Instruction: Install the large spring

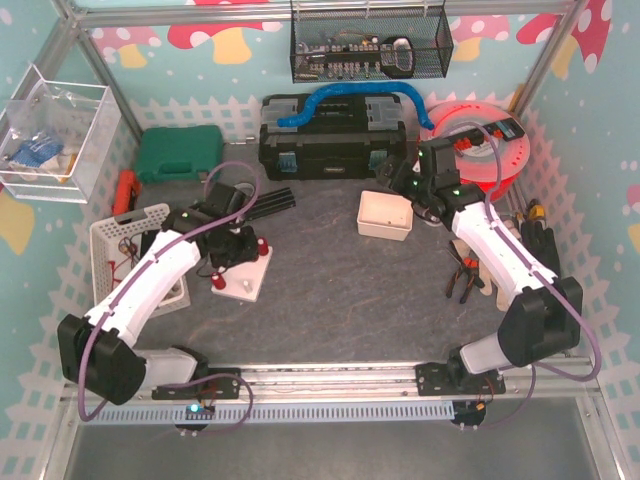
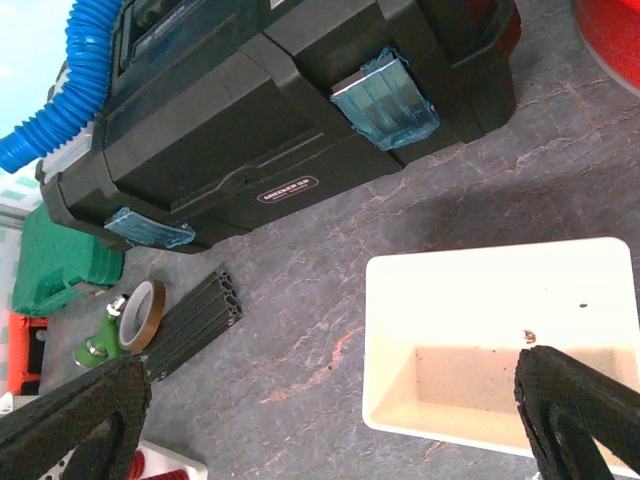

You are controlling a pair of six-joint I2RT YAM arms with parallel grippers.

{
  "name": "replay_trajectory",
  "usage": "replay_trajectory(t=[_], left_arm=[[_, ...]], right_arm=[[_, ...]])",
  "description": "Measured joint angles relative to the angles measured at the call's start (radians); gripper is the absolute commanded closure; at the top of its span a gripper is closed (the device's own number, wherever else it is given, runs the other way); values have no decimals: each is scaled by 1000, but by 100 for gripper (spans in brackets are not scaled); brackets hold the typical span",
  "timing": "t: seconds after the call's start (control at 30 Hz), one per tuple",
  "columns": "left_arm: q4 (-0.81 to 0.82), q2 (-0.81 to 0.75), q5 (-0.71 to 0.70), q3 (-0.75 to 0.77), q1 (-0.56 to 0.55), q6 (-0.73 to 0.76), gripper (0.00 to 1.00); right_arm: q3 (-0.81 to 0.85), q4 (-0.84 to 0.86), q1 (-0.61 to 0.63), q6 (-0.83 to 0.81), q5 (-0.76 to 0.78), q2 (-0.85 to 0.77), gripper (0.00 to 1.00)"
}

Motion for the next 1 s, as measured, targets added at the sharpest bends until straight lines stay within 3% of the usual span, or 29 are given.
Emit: replay_trajectory(t=[0.33, 1.0], left_arm=[[-94, -12, 26, -56, 3, -55, 100], [-117, 58, -37, -56, 3, -3, 100]], right_arm=[[-2, -3, 0, -31, 7, 23, 1], [-6, 15, -3, -64, 7, 46, 1]])
